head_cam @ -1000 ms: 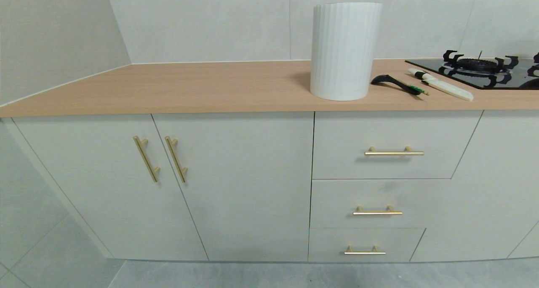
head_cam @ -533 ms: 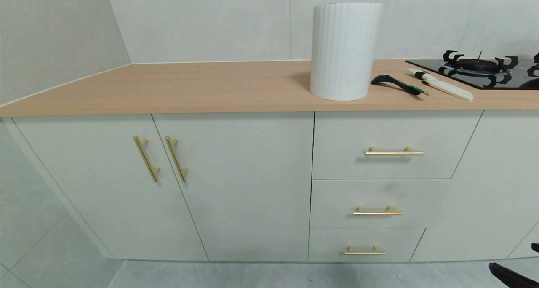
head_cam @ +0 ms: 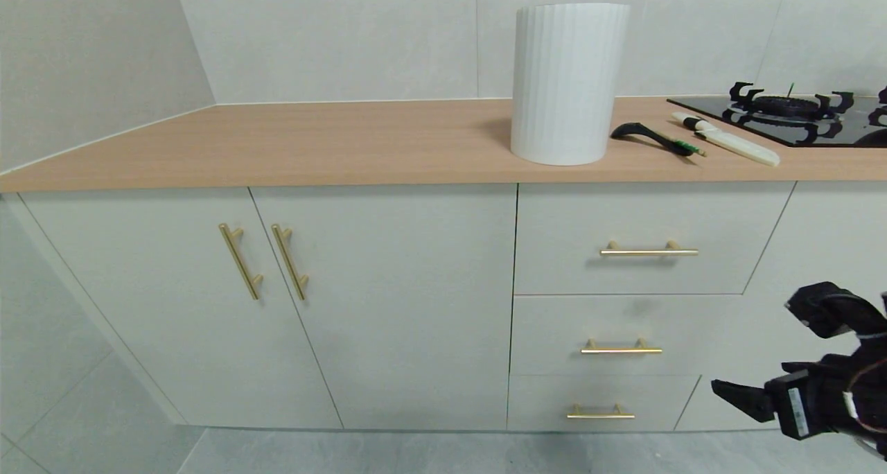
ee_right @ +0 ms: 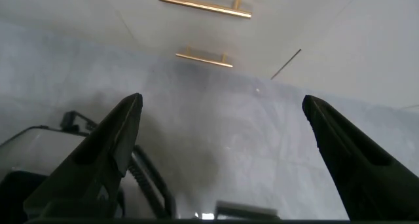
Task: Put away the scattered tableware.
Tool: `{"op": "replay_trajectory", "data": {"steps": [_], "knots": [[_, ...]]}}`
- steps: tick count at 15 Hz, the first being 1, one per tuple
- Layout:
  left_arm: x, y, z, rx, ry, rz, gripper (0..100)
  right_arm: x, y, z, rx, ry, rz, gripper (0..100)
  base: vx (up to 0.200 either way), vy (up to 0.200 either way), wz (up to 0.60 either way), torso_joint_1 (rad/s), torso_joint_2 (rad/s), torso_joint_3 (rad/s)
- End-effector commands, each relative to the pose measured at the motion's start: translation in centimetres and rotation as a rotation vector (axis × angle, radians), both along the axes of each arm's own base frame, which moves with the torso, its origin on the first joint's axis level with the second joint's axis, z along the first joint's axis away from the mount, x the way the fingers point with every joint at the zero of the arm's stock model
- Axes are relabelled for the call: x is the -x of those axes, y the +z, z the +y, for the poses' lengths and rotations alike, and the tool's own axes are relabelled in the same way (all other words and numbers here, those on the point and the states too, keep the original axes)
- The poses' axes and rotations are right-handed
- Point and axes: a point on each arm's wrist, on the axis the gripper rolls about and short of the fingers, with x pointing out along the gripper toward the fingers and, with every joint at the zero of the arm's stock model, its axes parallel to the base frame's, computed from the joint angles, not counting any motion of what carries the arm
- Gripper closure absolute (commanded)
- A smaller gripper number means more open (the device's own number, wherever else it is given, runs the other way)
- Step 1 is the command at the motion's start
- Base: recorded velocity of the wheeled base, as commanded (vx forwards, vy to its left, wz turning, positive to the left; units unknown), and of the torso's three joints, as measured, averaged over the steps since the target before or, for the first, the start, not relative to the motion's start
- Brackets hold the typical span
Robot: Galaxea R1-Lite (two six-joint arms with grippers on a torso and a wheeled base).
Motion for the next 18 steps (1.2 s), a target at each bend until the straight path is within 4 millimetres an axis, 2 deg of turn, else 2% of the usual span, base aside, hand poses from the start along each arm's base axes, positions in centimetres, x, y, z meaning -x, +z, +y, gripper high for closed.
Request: {"op": "replay_trajectory", "data": {"steps": [1, 2, 5, 9, 11, 12, 17, 18], "knots": [[0.0, 0.0, 0.0, 0.000, 0.000, 0.001, 0, -3.9, -1.5, 1.8, 0.045, 0.044, 0.081, 0, 0.000, 0.000, 0.00, 0.000, 0.00, 0.000], [0.0, 0.0, 0.0, 0.000, 0.000, 0.001, 0, -5.8, -1.6, 2.5, 0.055, 0.060, 0.081, 0, 0.000, 0.000, 0.00, 0.000, 0.00, 0.000], [0.0, 0.0, 0.0, 0.000, 0.000, 0.001, 0, -8.0, -2.1, 2.8, 0.135, 0.144, 0.080, 0, 0.000, 0.000, 0.00, 0.000, 0.00, 0.000], [0.0, 0.0, 0.0, 0.000, 0.000, 0.001, 0, -9.1, -2.8, 3.0, 0.082, 0.128, 0.105, 0, 0.000, 0.000, 0.00, 0.000, 0.00, 0.000], [0.0, 0.0, 0.0, 0.000, 0.000, 0.001, 0, -9.4, -4.1, 4.4, -0.002, 0.131, 0.163, 0, 0.000, 0.000, 0.00, 0.000, 0.00, 0.000], [0.0, 0.0, 0.0, 0.000, 0.000, 0.001, 0, -10.5, -5.4, 5.6, -0.035, 0.115, 0.172, 0, 0.000, 0.000, 0.00, 0.000, 0.00, 0.000], [0.0, 0.0, 0.0, 0.000, 0.000, 0.001, 0, -13.1, -9.7, 6.2, -0.040, 0.039, 0.132, 0, 0.000, 0.000, 0.00, 0.000, 0.00, 0.000], [0.0, 0.0, 0.0, 0.000, 0.000, 0.001, 0, -13.3, -9.9, 6.2, -0.040, 0.034, 0.131, 0, 0.000, 0.000, 0.00, 0.000, 0.00, 0.000]]}}
